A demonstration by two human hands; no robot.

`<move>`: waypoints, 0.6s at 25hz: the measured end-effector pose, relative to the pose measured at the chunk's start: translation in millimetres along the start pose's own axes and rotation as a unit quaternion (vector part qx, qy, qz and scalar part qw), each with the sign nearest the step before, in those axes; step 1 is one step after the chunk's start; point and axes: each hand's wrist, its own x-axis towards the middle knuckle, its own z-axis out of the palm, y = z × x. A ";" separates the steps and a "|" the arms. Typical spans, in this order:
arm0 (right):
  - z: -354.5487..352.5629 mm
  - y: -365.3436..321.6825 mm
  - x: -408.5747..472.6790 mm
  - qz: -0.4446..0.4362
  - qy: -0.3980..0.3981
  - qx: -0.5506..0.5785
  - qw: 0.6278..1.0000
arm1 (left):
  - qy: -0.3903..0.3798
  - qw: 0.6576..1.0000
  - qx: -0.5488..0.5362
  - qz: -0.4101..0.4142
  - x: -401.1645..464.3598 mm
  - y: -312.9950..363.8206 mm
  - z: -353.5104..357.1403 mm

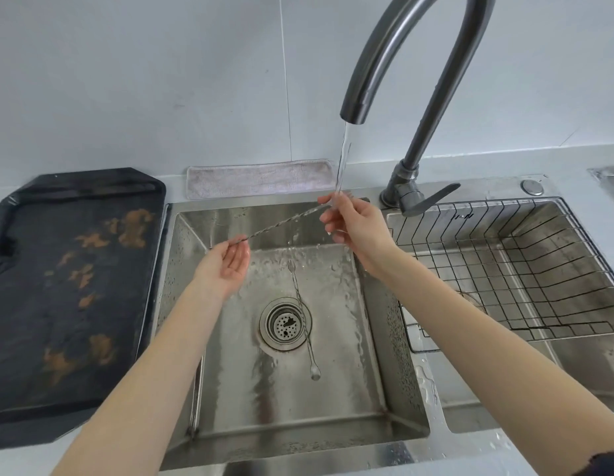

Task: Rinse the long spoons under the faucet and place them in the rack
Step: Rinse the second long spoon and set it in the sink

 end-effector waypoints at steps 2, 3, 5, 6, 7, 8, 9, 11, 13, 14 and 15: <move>4.2 -1.6 1.6 -0.016 0.005 0.004 1.000 | -0.006 1.000 -0.017 -0.010 -2.8 -5.5 0.5; 5.6 -1.8 1.9 -0.026 0.000 0.001 1.000 | -0.001 1.000 -0.016 -0.009 -3.1 -8.5 0.0; 7.1 -1.1 1.5 -0.051 -0.014 -0.018 0.998 | 0.015 1.000 -0.012 -0.010 -1.8 -13.2 -2.1; 7.5 -0.5 0.6 -0.066 -0.016 -0.032 0.997 | 0.022 1.000 -0.008 -0.018 -1.0 -15.5 -4.0; 8.0 -0.8 -0.7 -0.080 -0.011 -0.047 0.996 | 0.026 0.999 0.011 -0.028 -0.6 -18.5 -5.7; 8.5 -1.9 -1.9 -0.093 -0.001 -0.059 0.994 | 0.027 0.997 0.054 -0.037 -0.1 -22.6 -6.9; 9.7 -4.0 -2.9 -0.100 0.010 -0.065 0.993 | 0.030 0.991 0.127 -0.042 0.0 -26.8 -7.2; 12.3 -9.8 -4.4 -0.109 0.027 -0.071 0.991 | 0.025 0.937 0.347 -0.028 -3.1 -36.1 -1.7; 13.2 -15.2 -5.0 -0.119 0.027 -0.094 0.988 | 0.006 0.805 0.590 0.051 -9.2 -43.6 9.8; 12.7 -17.1 -5.2 -0.125 0.019 -0.109 0.986 | -0.006 0.730 0.673 0.120 -12.7 -46.0 18.4; 12.3 -18.8 -5.7 -0.130 0.009 -0.124 0.984 | -0.027 0.681 0.708 0.186 -18.9 -47.1 28.9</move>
